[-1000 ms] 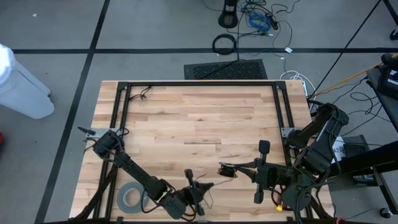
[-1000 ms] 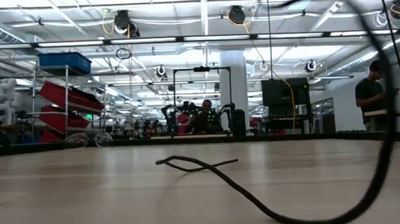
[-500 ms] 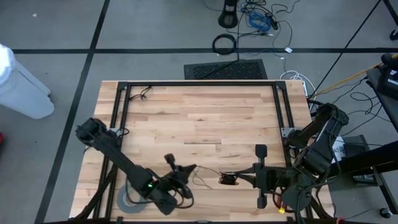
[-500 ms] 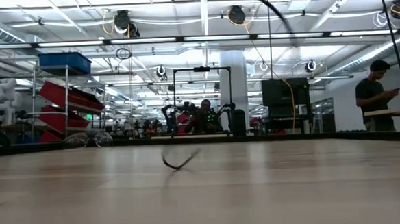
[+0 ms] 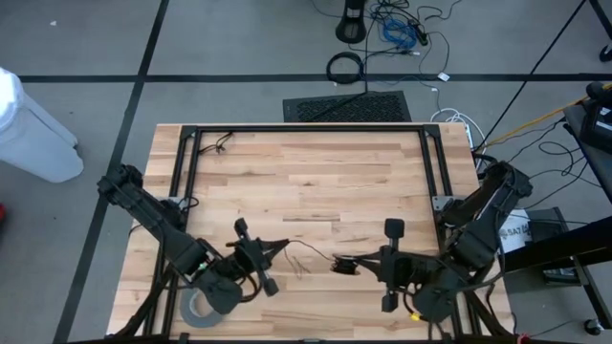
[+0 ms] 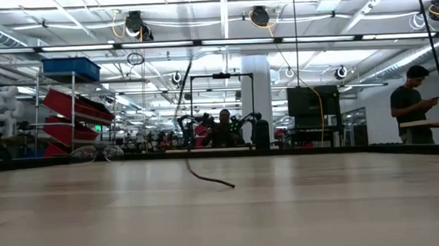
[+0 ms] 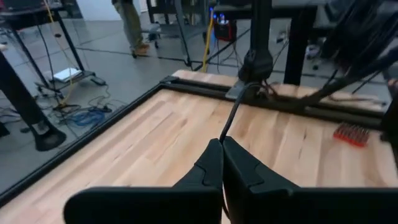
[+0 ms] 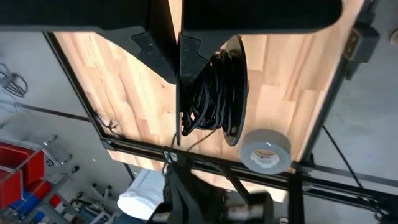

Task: Coil cords
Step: Coil the black wire onto the spool

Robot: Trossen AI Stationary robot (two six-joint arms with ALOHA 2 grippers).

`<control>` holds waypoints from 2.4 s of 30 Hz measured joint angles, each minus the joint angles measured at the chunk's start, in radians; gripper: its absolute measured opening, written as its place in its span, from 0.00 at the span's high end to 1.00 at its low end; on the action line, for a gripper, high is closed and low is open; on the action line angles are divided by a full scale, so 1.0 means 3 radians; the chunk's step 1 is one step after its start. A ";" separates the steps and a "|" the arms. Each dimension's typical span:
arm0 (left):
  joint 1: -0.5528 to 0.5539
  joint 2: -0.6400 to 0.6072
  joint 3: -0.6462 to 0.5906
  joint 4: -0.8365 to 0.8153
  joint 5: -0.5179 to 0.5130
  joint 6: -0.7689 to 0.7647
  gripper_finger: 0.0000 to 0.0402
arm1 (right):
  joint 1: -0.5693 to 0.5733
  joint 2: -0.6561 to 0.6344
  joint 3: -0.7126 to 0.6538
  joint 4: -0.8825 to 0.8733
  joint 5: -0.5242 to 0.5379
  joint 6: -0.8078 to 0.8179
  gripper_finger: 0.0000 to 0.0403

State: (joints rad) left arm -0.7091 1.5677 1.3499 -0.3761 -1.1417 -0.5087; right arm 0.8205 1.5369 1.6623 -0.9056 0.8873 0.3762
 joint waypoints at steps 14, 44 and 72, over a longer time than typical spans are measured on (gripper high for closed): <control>0.0003 -0.0057 0.0057 0.0919 0.0040 0.0945 1.00 | -0.0453 0.0271 0.0001 0.0010 -0.0200 -0.0186 1.00; 0.0253 0.0385 0.0388 0.1778 0.0715 0.1278 1.00 | -0.0814 0.0426 0.0001 0.0477 0.0366 -0.0338 1.00; 0.0401 0.0809 0.0394 0.1542 0.0865 0.1015 1.00 | -0.0733 0.0366 0.0000 0.0723 0.0247 -0.0480 1.00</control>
State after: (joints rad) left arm -0.5888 1.8105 1.4681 0.0865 -0.8823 -0.2041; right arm 0.6005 1.6466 1.6623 -0.6886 0.9614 0.2321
